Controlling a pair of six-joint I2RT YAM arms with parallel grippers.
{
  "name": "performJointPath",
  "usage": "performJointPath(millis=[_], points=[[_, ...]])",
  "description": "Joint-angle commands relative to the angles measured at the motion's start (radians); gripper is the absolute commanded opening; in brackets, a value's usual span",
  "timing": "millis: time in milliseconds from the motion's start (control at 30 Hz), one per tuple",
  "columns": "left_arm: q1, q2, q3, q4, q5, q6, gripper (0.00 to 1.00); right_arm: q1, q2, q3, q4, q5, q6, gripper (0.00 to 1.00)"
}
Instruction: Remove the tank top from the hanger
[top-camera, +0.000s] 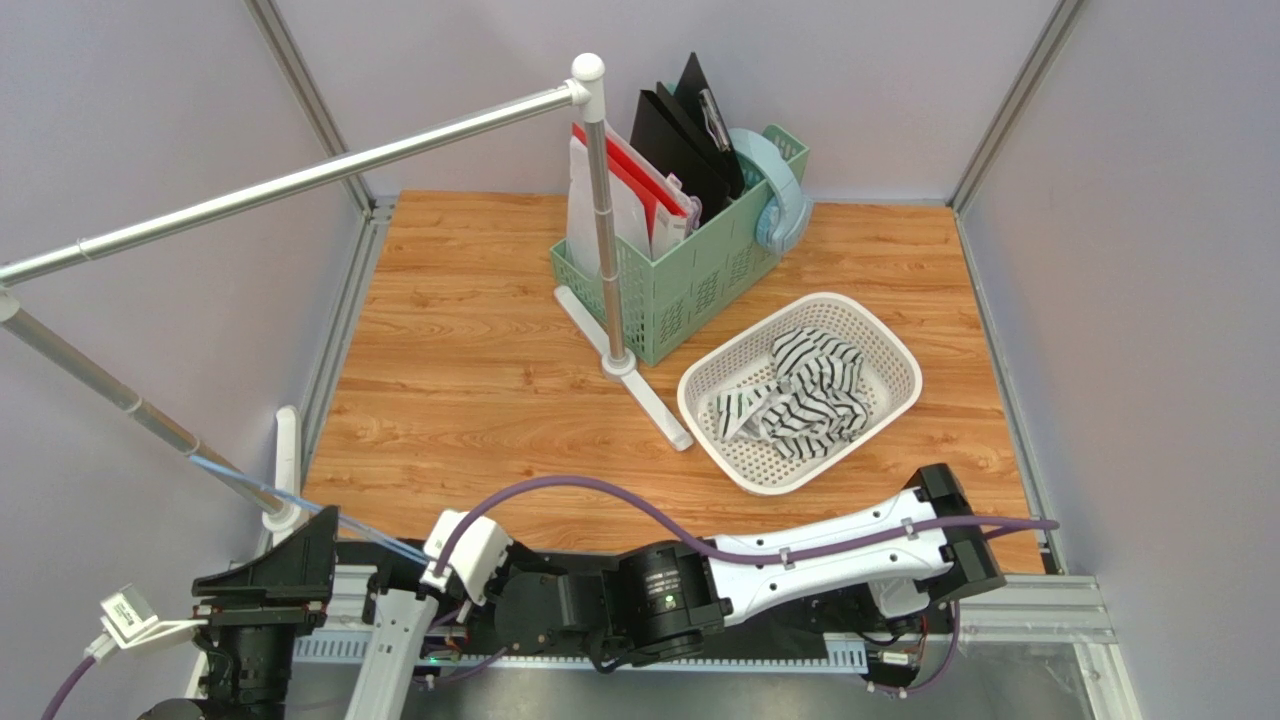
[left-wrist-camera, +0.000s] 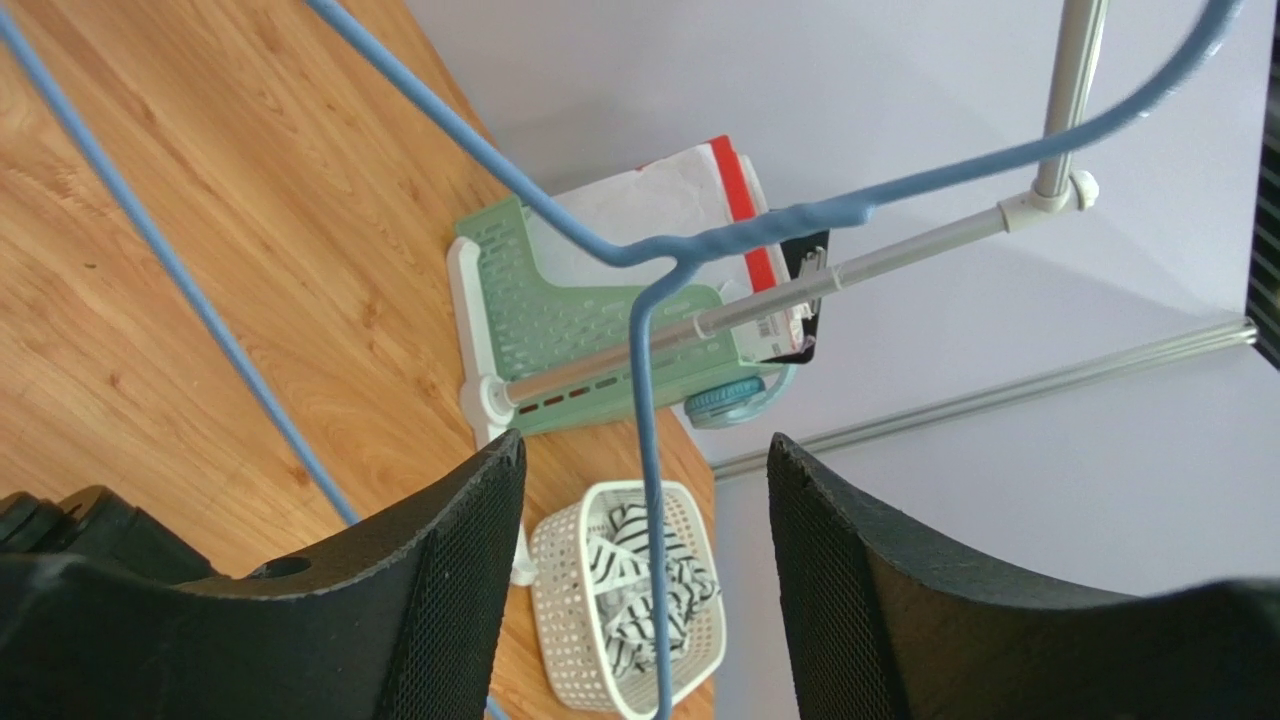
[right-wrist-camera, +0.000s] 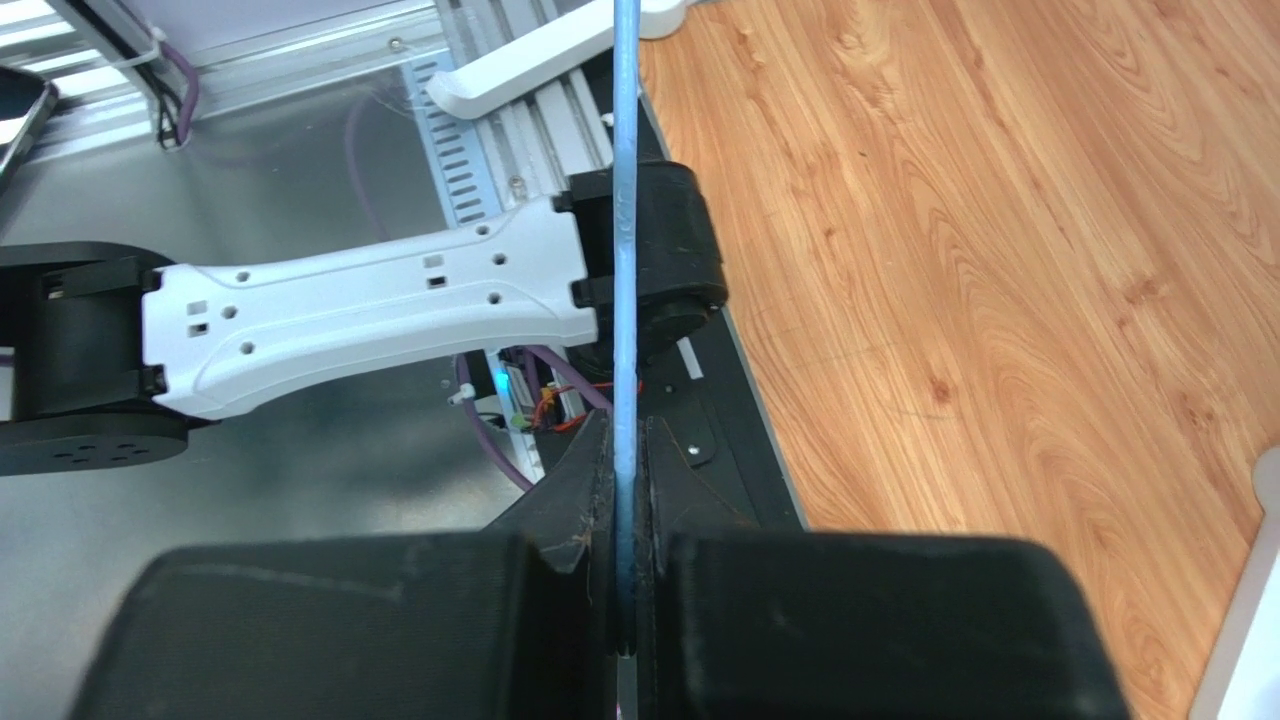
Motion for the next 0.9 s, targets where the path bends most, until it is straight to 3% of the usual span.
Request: performJointPath(millis=[0,433,867], points=[[0.000,-0.009,0.023,0.050,0.034,0.073,0.67,-0.062,-0.095,-0.043,0.023,0.010,0.057,0.00],[0.000,0.022,0.049,0.099,0.152,0.201,0.67,-0.317,-0.396,-0.168,0.020,-0.004,0.053,0.00],[0.000,0.139,-0.021,0.214,0.514,0.272,0.66,-0.527,-0.397,-0.085,0.000,-0.176,0.112,0.00]])
